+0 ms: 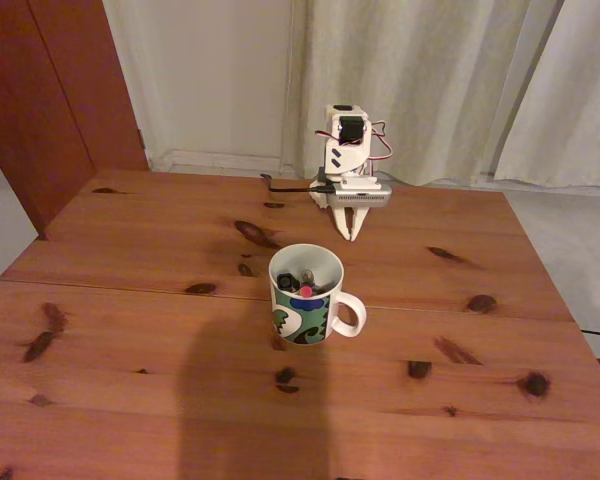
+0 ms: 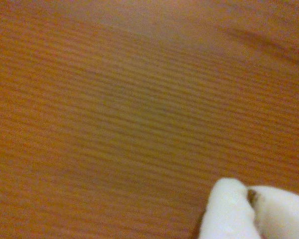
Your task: Clean up the desk and place the pens and markers into the cup
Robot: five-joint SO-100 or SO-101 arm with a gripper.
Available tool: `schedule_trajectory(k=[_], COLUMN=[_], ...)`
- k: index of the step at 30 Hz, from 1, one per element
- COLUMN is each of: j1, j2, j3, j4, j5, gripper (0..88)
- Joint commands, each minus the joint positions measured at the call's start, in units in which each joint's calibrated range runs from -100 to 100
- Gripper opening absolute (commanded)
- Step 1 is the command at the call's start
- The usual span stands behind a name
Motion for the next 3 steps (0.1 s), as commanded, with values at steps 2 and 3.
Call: schedule_trajectory(k=[2,3], j1=[-0.3,-0.3], j2=[0.5,0.5], j3=[0.7,0.7], j4=[0.9,0.9], j5=[0.3,0.3], gripper=[0.8,0.8])
